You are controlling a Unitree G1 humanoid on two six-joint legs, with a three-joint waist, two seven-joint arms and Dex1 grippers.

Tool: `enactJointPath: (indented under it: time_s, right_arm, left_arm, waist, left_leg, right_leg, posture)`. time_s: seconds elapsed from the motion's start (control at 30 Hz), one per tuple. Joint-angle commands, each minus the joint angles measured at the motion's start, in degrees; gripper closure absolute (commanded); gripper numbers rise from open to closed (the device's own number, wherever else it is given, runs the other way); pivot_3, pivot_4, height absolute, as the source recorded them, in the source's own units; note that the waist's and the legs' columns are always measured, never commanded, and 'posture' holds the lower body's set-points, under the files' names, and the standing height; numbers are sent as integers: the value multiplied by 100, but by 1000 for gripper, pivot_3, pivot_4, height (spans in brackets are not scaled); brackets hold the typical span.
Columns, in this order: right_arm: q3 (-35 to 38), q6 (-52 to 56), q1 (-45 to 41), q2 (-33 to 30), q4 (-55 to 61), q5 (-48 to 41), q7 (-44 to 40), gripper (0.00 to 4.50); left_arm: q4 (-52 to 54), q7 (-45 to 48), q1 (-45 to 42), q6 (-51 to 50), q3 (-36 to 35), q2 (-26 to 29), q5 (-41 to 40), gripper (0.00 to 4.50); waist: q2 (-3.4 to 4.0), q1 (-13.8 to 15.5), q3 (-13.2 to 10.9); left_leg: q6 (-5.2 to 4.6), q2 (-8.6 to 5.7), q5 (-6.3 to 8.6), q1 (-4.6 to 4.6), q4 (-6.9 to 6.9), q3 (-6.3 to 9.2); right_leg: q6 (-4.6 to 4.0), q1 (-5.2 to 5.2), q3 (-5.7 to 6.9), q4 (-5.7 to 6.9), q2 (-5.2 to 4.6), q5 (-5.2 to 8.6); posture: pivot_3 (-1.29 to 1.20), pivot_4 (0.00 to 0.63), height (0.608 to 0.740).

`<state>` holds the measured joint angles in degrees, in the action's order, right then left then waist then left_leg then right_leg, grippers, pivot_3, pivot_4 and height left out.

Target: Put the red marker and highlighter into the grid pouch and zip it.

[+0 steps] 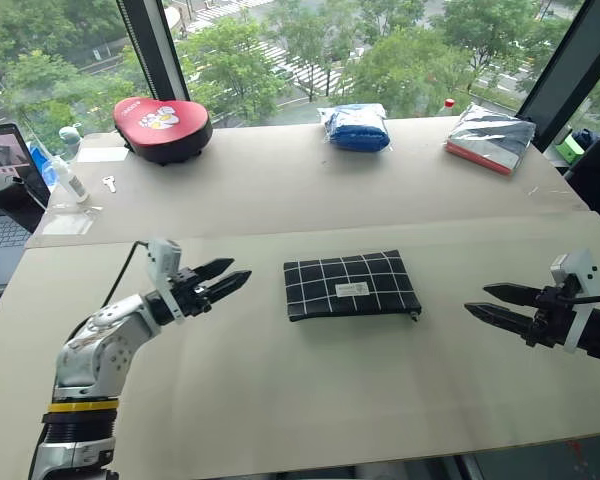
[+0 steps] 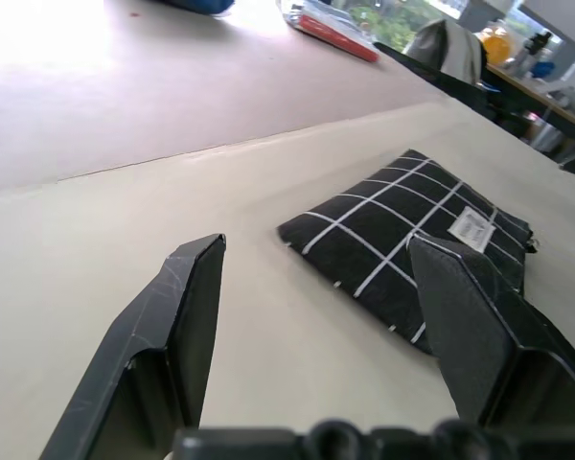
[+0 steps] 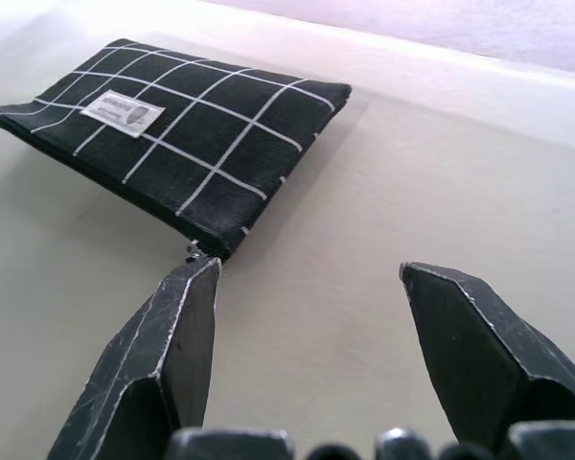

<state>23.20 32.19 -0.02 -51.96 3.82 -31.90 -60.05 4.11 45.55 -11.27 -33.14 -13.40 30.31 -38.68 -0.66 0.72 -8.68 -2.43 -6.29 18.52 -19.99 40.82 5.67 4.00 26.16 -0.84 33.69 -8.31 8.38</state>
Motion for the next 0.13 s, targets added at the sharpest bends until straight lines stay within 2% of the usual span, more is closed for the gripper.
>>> enactJointPath:
  time_s: [0.03,0.13]
  right_arm:
    - [-63,-294,-330,33,-358,121,-8,1125]
    - [-199,-390,-532,82,-590,214,-2,1125]
  left_arm:
    - [257,-217,189,-60,-379,19,-183,1224]
    - [340,-288,390,27,-434,-30,-157,1224]
  waist:
    - [0,-6,0]
    - [0,-8,0]
  left_leg:
    - [2,1,0,1,0,0]
    - [5,1,0,3,-3,0]
  right_leg:
    - [0,0,0,0,0,0]
    - [-1,1,0,0,0,0]
  posture:
    - [0,150,740]
    - [0,150,740]
